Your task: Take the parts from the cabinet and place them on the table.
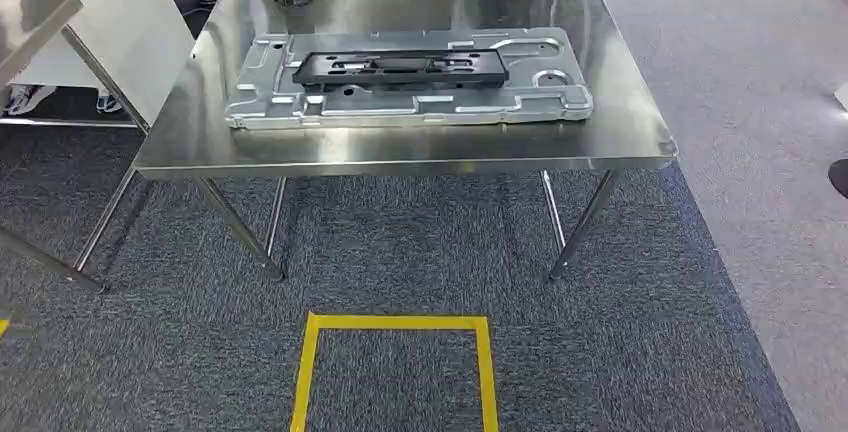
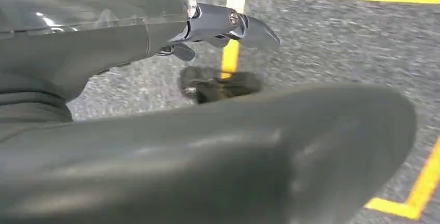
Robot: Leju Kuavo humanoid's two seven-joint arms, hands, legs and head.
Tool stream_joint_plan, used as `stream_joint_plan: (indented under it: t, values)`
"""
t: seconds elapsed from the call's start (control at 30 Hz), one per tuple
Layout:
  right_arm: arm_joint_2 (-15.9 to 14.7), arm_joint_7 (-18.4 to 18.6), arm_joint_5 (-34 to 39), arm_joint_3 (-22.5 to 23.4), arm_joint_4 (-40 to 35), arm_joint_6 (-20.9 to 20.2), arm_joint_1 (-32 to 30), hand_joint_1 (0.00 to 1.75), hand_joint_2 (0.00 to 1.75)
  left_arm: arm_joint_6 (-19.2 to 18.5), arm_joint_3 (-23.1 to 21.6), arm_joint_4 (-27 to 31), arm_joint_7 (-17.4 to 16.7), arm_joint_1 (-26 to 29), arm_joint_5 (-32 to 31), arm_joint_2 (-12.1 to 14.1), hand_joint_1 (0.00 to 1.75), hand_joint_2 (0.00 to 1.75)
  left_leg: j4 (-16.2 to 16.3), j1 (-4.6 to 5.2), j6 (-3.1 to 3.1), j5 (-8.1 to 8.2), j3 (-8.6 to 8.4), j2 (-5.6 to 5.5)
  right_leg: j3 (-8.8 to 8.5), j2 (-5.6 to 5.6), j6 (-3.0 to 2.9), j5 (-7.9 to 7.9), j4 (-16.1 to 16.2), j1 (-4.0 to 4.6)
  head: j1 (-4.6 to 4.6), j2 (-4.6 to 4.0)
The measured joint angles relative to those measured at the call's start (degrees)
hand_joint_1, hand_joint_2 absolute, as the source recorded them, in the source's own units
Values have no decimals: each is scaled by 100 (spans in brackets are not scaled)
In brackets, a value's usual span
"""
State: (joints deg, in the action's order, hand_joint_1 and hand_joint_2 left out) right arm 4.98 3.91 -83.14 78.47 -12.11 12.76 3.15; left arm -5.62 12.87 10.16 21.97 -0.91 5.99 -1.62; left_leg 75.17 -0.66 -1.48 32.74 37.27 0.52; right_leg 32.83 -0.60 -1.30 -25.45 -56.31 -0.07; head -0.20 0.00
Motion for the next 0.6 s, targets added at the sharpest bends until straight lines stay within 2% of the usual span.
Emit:
stream_joint_plan:
  t: [0.03, 0.07, 0.1, 0.13, 0.17, 0.23, 0.27, 0.3, 0.33, 0.37, 0.4, 0.43, 0.47, 0.5, 0.53, 0.57, 0.6]
  values:
    - [9, -46, 26, 28, 2, -35, 1, 0, 175, 11, -2, 0, -20, -8, -2, 0, 0, 0, -257, 8, 34, -280, -262, -2, 105, -1, 6, 65, -25, 18, -4, 0]
    - [22, -94, 41, 48, 9, -44, 5, 0, 175, 20, -4, 0, -31, -17, -11, 0, 0, 0, -636, 23, 82, -420, -576, -2, 182, 2, 11, 115, -45, 31, -2, 0]
    - [46, -147, 59, 61, 13, -65, 19, 0, 175, 33, -6, 2, -46, -39, -26, 0, 0, 0, -1208, 51, 153, -364, -1018, -4, 234, 2, 18, 176, -69, 30, -4, 0]
    - [81, -190, 70, 66, 20, -76, 30, 0, 175, 35, -7, 7, -57, -61, -46, 9, 0, 0, -1821, 96, 207, -124, -1445, -1, 268, 9, 52, 224, -86, 61, 0, 0]
    - [83, -216, 81, 74, 20, -85, 27, 0, 175, 35, -9, 7, -59, -84, -52, 9, 0, 0, -2169, 86, 226, -7, -1592, 0, 279, -11, 87, 277, -88, 59, 0, 0]
    - [85, -282, 89, 92, 20, -114, 49, 0, 175, 20, -13, 7, -63, -90, -44, 2, 0, 0, -2126, 132, 291, -70, -1486, -2, 307, -28, 159, 424, -40, 11, -2, 0]
    - [87, -295, 94, 100, 20, -118, 38, 0, 175, 11, -13, 2, -63, -72, -31, -18, 0, 0, -2183, 114, 323, -186, -1428, 3, 325, -20, 207, 513, -1, 55, 13, 0]
    - [87, -313, 105, 116, 20, -120, 50, 0, 175, 7, -13, 2, -61, -96, -9, -42, 0, 0, -2194, 79, 350, -287, -1353, 45, 388, 22, 228, 335, -74, 13, -18, 0]
    - [87, -326, 111, 120, 20, -122, 49, 0, 175, 7, -11, 0, -61, -108, 7, -44, 0, 0, -2193, 69, 398, -357, -1247, 40, 461, 38, 249, -50, -289, 3, 4, 0]
    - [90, -341, 116, 124, 20, -131, 43, 0, 175, 7, -11, 2, -59, -96, 7, -46, 0, 0, -2183, 70, 408, -437, -1140, 44, 542, 38, 285, -480, -670, -23, 33, 2]
    - [92, -352, 118, 127, 22, -133, 39, 0, 175, 7, -11, 2, -57, -88, 7, -50, 0, 0, -2170, 73, 411, -515, -1031, 46, 626, 39, 317, -818, -1127, -42, 37, 0]
    - [92, -361, 120, 129, 22, -131, 42, 0, 175, 9, -11, 2, -55, -88, 7, -63, 0, 0, -2154, 76, 408, -587, -926, 48, 681, 39, 344, -982, -1534, -52, 20, 2]
    - [92, -367, 120, 129, 22, -131, 44, 0, 175, 9, -11, 2, -52, -94, 7, -63, 0, 0, -2122, 76, 398, -656, -814, 53, 688, 39, 363, -941, -1825, -63, 39, 0]
    - [92, -365, 118, 129, 22, -133, 48, 0, 175, 9, -11, 2, -52, -97, 0, -66, 0, 0, -2073, 73, 381, -725, -693, 53, 588, 38, 377, -706, -1889, -75, 39, 2]
    - [92, -365, 118, 129, 20, -133, 52, 0, 175, 9, -11, 2, -48, -98, -2, -66, 0, 0, -2020, 68, 365, -775, -572, 56, 389, 38, 381, -454, -1723, -82, 44, 0]
    - [92, -363, 116, 129, 20, -131, 55, 0, 175, 20, -11, 2, -48, -98, -15, -68, 0, 0, -1962, 63, 344, -823, -451, 56, 66, 38, 375, -277, -1334, -87, 44, 0]
    - [92, -361, 113, 129, 20, -129, 59, 0, 175, 44, -11, 2, -48, -103, -20, -68, 0, 0, -1901, 60, 320, -859, -352, 50, -350, 38, 363, -286, -792, -90, 41, 0]
